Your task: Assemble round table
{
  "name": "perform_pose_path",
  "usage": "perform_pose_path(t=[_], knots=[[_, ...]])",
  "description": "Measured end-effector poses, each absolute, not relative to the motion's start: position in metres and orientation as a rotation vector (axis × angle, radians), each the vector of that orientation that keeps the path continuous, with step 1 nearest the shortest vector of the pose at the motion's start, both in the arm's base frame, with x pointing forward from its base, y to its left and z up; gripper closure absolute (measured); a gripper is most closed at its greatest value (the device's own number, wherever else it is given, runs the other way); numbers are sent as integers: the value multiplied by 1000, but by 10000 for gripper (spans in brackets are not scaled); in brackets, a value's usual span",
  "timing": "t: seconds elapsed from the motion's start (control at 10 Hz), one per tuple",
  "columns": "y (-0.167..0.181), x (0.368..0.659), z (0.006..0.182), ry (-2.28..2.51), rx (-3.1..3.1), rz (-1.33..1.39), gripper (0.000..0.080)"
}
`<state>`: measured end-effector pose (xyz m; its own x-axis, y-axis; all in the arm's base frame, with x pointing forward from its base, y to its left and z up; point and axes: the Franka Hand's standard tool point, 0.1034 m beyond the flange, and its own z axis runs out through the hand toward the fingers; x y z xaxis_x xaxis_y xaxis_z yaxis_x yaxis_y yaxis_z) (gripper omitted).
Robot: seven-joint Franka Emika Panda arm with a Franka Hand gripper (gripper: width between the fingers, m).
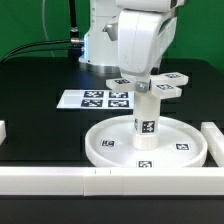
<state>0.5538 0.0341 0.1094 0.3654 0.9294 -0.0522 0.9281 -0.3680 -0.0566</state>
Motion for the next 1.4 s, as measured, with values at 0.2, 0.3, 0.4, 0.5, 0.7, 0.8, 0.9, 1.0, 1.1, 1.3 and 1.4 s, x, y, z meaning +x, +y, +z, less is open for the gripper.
perform_pose_path(t=[0.2, 0.3, 0.4, 0.5, 0.7, 0.8, 0.9, 1.0, 1.1, 1.3, 1.4], knots=[[34, 554, 109, -1756, -2581, 117, 354], [34, 554, 109, -1745, -2589, 117, 354], [34, 554, 109, -1715, -2610, 118, 354], [34, 554, 109, -1684, -2629, 116, 354], [33, 553, 109, -1346, -2805, 108, 354], [34, 552, 108, -1127, -2892, 109, 354], [34, 552, 108, -936, -2953, 111, 354], [34, 552, 108, -812, -2986, 113, 354], [36, 552, 108, -587, -3028, 114, 354], [41, 551, 108, -272, -3080, 121, 354], [41, 551, 108, -180, -3089, 121, 354]])
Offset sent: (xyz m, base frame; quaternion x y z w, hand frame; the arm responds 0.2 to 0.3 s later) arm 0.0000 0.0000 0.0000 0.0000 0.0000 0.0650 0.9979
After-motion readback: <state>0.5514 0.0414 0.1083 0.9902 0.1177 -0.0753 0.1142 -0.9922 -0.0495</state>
